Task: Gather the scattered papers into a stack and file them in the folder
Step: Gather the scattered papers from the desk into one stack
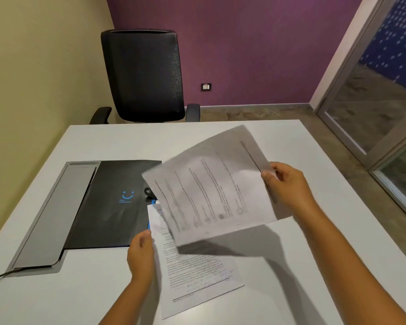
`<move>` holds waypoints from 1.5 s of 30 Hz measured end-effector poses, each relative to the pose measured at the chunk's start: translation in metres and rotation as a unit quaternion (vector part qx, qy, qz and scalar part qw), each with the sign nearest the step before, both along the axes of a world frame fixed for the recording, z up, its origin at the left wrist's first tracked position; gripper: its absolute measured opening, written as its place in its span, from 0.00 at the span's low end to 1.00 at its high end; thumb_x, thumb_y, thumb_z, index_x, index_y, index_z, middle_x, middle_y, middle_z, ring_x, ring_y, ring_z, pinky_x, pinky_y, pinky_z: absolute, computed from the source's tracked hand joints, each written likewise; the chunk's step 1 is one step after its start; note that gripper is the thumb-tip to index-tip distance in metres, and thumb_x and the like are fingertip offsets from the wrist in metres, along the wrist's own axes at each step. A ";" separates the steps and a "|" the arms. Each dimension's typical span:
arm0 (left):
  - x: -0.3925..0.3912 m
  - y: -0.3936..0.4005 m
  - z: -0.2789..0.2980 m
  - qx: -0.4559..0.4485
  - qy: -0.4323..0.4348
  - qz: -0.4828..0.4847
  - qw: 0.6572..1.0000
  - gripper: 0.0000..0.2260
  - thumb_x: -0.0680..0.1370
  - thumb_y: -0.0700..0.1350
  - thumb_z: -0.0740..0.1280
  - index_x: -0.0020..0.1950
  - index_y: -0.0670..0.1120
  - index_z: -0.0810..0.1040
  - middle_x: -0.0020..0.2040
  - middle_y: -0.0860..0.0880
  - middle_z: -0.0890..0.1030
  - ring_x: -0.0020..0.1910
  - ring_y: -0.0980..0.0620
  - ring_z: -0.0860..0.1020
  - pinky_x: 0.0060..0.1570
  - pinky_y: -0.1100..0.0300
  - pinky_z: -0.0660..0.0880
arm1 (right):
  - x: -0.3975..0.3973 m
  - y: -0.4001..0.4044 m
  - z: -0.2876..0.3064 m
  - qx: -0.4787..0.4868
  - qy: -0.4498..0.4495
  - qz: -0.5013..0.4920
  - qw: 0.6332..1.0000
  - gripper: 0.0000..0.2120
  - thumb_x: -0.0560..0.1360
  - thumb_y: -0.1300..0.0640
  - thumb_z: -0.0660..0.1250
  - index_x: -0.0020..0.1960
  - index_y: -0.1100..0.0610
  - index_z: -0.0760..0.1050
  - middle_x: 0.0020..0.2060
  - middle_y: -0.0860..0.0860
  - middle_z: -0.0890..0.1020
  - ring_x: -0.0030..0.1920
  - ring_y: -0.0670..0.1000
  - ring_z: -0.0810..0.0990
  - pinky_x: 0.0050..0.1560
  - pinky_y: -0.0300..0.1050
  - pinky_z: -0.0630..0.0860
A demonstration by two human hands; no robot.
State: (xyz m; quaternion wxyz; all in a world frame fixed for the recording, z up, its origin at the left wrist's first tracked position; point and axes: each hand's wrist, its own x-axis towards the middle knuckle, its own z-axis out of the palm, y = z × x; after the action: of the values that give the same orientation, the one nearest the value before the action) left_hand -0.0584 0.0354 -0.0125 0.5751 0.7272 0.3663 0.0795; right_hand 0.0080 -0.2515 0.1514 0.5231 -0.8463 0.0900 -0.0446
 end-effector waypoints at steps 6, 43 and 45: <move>-0.011 -0.006 -0.022 -0.049 0.130 0.020 0.990 0.21 0.81 0.52 0.53 0.59 0.37 0.73 0.56 0.39 0.77 0.56 0.37 0.75 0.60 0.45 0.70 | -0.026 0.023 -0.117 0.450 0.227 -0.175 0.846 0.07 0.77 0.70 0.58 0.51 0.64 0.74 0.37 0.57 0.82 0.35 0.52 0.82 0.43 0.45 0.81; -0.003 -0.014 -0.030 -0.242 0.107 -0.133 0.955 0.05 0.74 0.46 0.69 0.46 0.48 0.75 0.42 0.42 0.82 0.41 0.42 0.82 0.35 0.53 0.79 | -0.111 0.057 -0.203 0.269 0.313 -0.073 0.908 0.19 0.72 0.55 0.72 0.59 0.55 0.70 0.52 0.54 0.81 0.41 0.52 0.80 0.38 0.42 0.77; -0.002 -0.010 -0.020 -0.234 0.081 -0.151 0.957 0.05 0.74 0.46 0.68 0.48 0.49 0.75 0.42 0.43 0.83 0.39 0.43 0.82 0.31 0.55 0.79 | -0.100 0.037 -0.199 0.170 0.220 -0.116 0.954 0.19 0.72 0.55 0.72 0.58 0.55 0.68 0.54 0.56 0.79 0.46 0.52 0.78 0.40 0.36 0.74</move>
State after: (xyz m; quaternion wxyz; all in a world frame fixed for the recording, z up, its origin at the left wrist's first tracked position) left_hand -0.0601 0.0254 -0.0323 0.7033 0.6229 0.3054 -0.1554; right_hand -0.0922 -0.2143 -0.0480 0.6176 -0.7176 0.3065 0.0982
